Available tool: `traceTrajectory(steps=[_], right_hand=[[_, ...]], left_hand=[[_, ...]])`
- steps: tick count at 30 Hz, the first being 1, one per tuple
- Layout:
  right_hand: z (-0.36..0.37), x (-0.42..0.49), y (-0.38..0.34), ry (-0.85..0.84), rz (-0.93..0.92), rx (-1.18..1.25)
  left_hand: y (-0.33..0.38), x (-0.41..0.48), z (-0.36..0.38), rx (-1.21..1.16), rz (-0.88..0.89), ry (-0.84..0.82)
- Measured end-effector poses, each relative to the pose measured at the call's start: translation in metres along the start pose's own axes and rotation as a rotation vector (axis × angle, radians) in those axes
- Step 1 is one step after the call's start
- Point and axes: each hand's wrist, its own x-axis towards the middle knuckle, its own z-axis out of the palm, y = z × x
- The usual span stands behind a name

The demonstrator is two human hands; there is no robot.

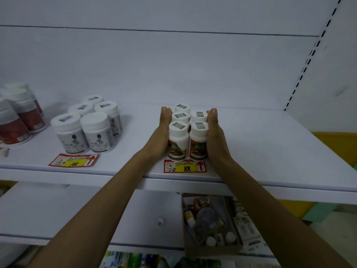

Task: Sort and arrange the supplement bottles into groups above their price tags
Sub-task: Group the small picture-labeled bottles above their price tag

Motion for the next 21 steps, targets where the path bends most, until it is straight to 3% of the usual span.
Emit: traceTrajectory(steps=[5, 9, 12, 17, 21], right_hand=[[-0.006, -0.006, -0.010, 0.102, 0.023, -0.006], [-0.013, -0.028, -0.041, 0.219, -0.316, -0.239], [0.010, -0.059, -0.061, 0.237, -0.486, -0.180], [0.074, -0.108, -0.062, 0.030, -0.622, -0.095], [0.110, -0.099, -0.041, -0.127, -0.404, -0.261]], left_hand=[[0.003, -0.009, -0.005, 0.229, 0.034, 0.217], [0.017, -0.038, -0.017, 0.550, 0.206, 0.297], [0.021, -0.070, -0.031, 0.677, 0.330, 0.424], [0.014, -0.120, -0.074, 0.799, 0.495, 0.663], [0.005, -0.132, -0.139, 0.811, 0.451, 0.790]])
